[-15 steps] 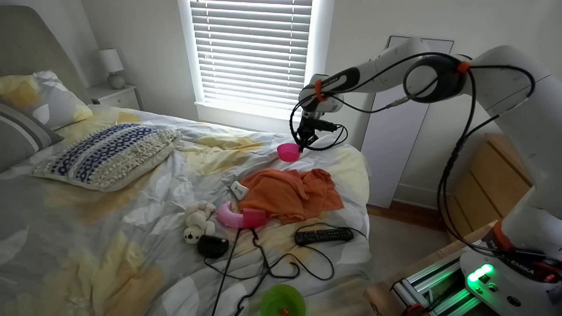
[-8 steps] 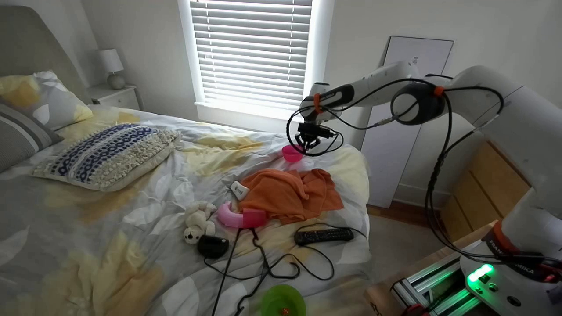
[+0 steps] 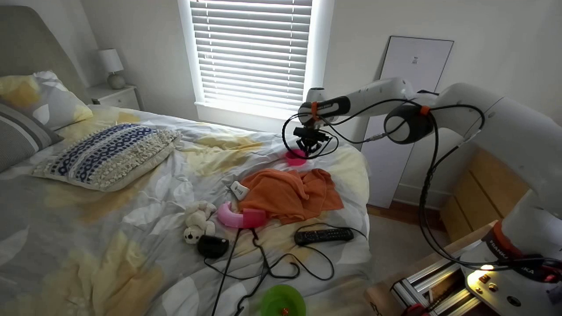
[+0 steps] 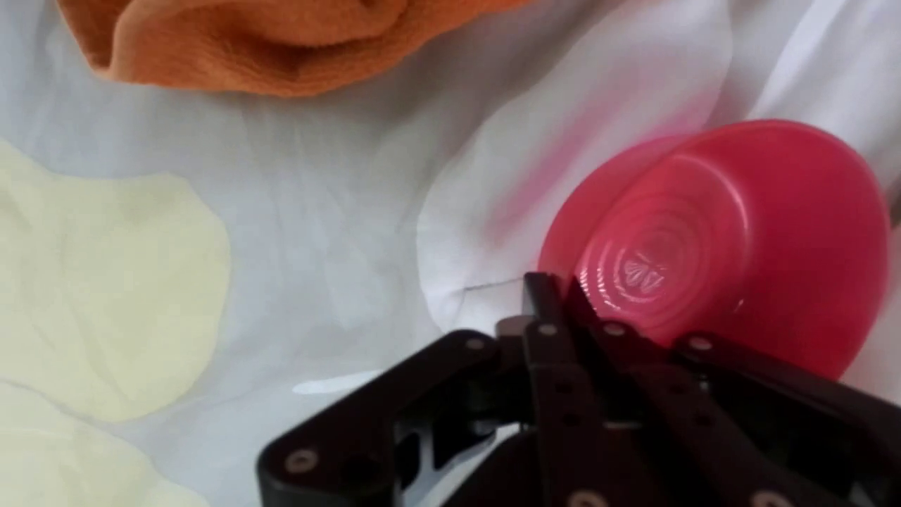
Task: Take the bowl off of the towel
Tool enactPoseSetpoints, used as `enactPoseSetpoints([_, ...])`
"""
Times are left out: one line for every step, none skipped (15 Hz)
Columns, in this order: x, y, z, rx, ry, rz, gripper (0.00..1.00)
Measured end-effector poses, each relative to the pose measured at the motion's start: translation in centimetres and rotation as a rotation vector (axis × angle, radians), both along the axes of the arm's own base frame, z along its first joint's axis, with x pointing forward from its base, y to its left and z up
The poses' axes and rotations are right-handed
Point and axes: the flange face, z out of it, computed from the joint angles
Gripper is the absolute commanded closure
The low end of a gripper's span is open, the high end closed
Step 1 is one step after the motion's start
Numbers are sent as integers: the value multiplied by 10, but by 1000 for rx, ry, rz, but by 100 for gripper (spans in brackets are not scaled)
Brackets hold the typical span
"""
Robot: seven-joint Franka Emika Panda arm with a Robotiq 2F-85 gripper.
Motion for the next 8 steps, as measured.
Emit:
enactPoseSetpoints([-1, 3, -3, -4, 13, 3, 70])
enactPoseSetpoints([-2, 6, -4, -12, 20, 14, 64])
enactPoseSetpoints([-1, 9, -3, -23, 19, 27, 57])
enactPoseSetpoints([0, 10, 0, -35, 16, 44, 49])
enactPoseSetpoints([2, 12, 5, -49, 6, 71, 42])
enactPoseSetpoints([5, 14, 13, -57, -12, 102, 34])
enactPoseSetpoints([9, 15, 23, -67, -32, 140, 27])
enactPoseSetpoints([13, 16, 36, -76, -56, 186, 18])
